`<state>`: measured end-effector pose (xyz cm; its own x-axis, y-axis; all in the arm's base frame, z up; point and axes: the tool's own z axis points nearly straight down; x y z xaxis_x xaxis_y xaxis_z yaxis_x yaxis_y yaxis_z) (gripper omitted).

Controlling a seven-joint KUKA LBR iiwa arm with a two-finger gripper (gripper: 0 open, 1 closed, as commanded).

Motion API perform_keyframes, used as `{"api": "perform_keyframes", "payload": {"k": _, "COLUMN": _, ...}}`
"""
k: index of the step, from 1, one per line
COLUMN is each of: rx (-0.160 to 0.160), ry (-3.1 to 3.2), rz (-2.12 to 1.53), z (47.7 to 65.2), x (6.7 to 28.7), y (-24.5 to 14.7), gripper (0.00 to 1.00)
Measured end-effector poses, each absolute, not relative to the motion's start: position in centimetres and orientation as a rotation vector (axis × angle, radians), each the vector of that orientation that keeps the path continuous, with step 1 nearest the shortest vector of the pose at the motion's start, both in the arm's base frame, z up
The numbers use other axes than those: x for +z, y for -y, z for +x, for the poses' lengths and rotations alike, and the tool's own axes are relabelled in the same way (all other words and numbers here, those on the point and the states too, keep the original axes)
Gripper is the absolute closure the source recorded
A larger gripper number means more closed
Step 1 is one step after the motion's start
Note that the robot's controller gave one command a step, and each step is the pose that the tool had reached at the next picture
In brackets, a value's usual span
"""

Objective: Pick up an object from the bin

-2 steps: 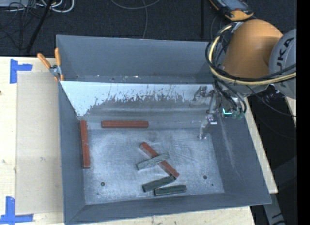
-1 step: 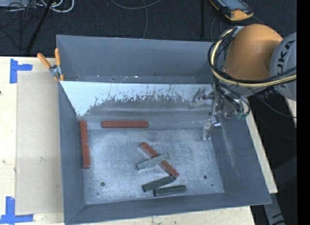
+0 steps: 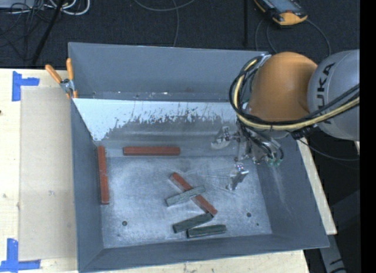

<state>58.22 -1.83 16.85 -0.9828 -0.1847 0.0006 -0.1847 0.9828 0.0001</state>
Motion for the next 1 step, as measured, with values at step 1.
{"api": "perform_keyframes", "payload": {"k": 1, "rx": -0.002, "ry": 3.135, "rz": 0.280, "z": 59.00, "x": 11.34, "y": 0.74, "gripper": 0.00}}
